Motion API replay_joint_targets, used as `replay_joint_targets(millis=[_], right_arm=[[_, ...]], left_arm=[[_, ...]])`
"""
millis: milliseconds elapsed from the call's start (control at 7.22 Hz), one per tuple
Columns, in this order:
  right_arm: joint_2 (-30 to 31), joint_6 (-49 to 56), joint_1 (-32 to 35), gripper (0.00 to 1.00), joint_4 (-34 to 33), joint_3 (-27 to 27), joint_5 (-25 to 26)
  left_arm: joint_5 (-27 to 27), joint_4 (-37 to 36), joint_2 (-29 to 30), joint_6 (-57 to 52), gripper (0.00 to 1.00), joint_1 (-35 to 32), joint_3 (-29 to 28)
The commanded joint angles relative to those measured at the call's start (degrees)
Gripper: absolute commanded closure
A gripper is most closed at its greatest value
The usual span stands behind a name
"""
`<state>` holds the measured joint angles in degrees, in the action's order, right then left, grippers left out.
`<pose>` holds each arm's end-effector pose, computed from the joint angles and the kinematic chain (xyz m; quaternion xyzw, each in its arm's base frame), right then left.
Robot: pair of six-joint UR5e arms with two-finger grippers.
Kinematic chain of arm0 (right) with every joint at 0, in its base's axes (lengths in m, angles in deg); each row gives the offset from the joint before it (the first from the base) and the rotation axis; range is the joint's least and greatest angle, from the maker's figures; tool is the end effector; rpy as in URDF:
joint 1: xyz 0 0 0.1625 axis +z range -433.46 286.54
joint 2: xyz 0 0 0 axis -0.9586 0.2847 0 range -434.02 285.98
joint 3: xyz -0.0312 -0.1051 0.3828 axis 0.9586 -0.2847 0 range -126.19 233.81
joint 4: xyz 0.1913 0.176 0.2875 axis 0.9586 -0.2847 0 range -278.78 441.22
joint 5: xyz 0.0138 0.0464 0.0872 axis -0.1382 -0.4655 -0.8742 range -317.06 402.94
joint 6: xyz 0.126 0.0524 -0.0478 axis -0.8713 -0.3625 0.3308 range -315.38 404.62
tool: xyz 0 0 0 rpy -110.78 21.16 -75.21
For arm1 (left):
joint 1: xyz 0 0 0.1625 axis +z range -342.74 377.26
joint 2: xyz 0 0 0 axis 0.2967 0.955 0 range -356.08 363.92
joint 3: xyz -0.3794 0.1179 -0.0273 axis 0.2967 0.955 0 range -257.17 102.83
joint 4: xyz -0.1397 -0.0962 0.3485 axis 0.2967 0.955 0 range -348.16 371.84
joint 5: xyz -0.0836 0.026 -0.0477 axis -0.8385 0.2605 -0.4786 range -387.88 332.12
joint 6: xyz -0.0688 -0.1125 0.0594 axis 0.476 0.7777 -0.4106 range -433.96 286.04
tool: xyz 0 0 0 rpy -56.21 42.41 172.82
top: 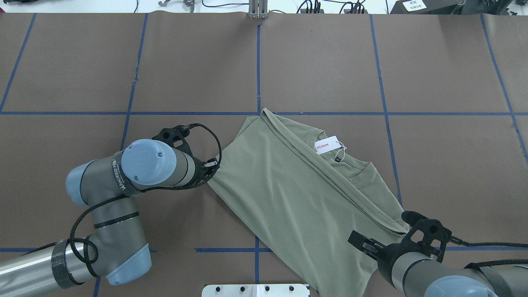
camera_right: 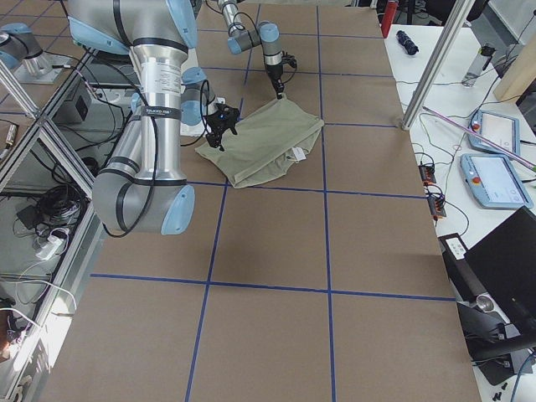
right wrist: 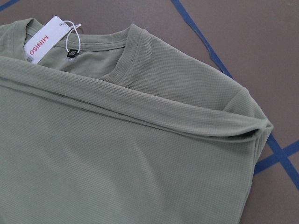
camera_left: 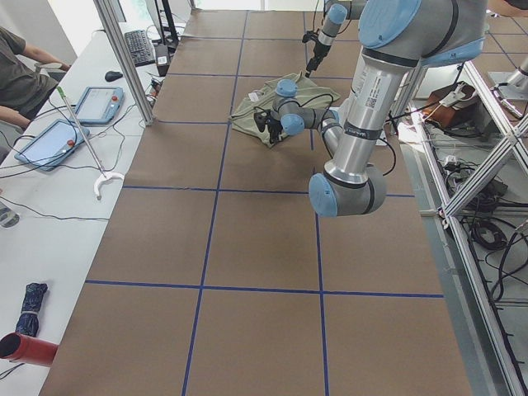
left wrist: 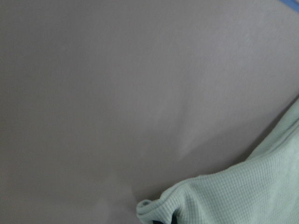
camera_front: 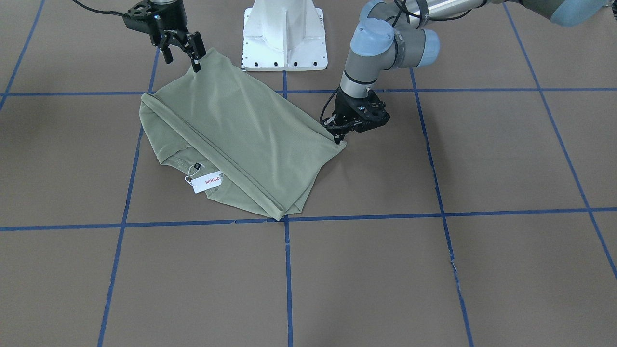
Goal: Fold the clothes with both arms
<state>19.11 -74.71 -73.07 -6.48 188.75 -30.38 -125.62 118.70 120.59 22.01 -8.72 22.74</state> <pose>-0.4163 -0.1777 0.3474 0.0373 -0.3933 0.2878 0.8724 0.5303 -0.3850 0.3068 0.0186 0.4522 -0.2161 0.8651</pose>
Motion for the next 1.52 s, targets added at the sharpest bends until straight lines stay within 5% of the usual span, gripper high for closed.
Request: replay_joint_targets(millis=[0,693,970,1109,1247,1386], right_arm=[[-1.8,0.15,1.53,0.0,-0.01,-0.37,-0.07],[-13.58,2.07,7.86,0.0,0.08,-9.25,-0.07],[-13.85,4.18,8.92,0.0,0.08,-10.04,0.02],[-14.02,4.63,9.01,0.0,0.34,-10.82,0.02],[-17.59,4.72,9.36,0.0,-0.01,-13.62,-0.07],[-21.89,7.07,9.36,0.0,-0.44,-17.99,-0.16]], left_arm=[[0.88,1.76,1.44,-8.57,1.0,-7.38,-2.33],[1.15,27.58,24.36,-8.25,1.0,-17.17,-42.61],[1.15,31.39,27.55,-8.43,1.0,-17.97,-48.91],[1.06,31.13,27.47,-9.39,0.5,-18.58,-48.67],[-0.51,30.17,25.99,-9.57,0.38,-19.28,-43.88],[-4.18,29.12,21.54,-9.14,0.36,-19.29,-35.83]])
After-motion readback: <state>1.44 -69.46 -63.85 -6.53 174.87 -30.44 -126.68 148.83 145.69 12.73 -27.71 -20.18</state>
